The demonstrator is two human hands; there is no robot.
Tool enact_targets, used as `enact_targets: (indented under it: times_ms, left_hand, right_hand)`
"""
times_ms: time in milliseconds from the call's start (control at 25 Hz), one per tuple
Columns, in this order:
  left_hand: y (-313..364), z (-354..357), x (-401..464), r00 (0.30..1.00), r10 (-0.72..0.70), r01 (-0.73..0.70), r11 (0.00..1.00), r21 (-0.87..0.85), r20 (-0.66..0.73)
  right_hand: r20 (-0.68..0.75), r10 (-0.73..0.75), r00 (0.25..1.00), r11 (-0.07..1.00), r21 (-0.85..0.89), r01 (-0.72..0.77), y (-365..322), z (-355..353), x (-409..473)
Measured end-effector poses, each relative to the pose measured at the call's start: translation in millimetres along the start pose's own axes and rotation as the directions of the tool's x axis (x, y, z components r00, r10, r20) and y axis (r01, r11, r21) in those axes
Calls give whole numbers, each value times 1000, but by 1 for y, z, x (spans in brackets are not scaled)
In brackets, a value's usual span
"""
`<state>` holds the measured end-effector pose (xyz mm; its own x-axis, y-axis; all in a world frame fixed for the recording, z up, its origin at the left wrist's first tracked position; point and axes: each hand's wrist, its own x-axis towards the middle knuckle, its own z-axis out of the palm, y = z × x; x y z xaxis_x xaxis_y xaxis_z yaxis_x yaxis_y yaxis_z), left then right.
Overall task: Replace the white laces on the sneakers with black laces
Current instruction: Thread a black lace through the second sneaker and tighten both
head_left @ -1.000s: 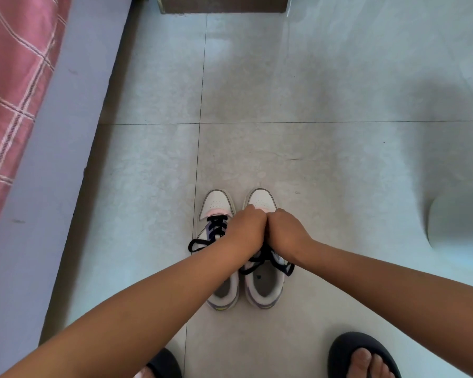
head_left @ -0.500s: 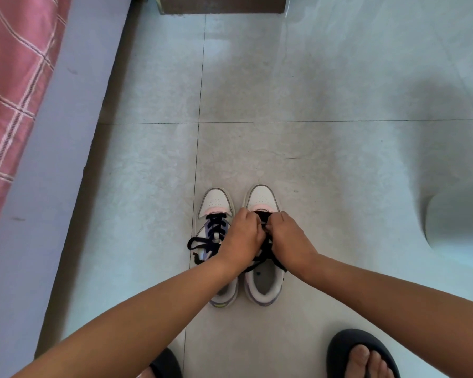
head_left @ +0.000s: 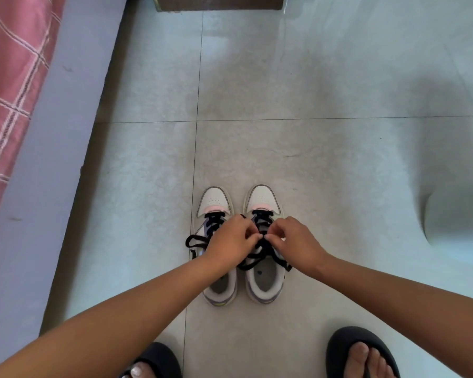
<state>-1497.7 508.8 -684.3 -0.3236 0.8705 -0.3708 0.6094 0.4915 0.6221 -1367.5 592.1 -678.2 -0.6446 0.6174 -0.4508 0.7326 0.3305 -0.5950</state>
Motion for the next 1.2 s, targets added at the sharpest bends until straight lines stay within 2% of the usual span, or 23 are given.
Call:
enact_targets:
  times_ms: [200,320,440,640,760,960,1080,1200]
  left_hand:
    - [18,-1,18,990,-11,-14,985,173,143]
    - [32,-8,27,967,-100,23,951,310,235]
    - [45,-7,26,948,-197,86,916,392,252]
    - [45,-6,24,933,-164,51,942,331,322]
    - [45,-2,23,942,-136,28,943,331,307]
    - [35,1,25,948,-184,145,976,163,259]
    - [36,0,21,956,-195,176,979,105,217]
    - [30,3,16,966,-197,195,980,27,168]
  right_hand:
    - [106,82,991,971,-233,-56,-24,-8,20]
    - [249,108,963,924,-382,-5,-33,-11,27]
    - [324,132,937,892,-452,31,-37,-11,28]
    - [279,123,952,890,-456,19,-29,-3,22]
    - [212,113,971,904,-427,-13,-24,1,19]
    - [196,66,978,949,-315,-1,-12,2,17]
    - [204,69,977,907,-421,24,-13,4,11]
    - [299,74,952,883,-464,77,-17,0,13]
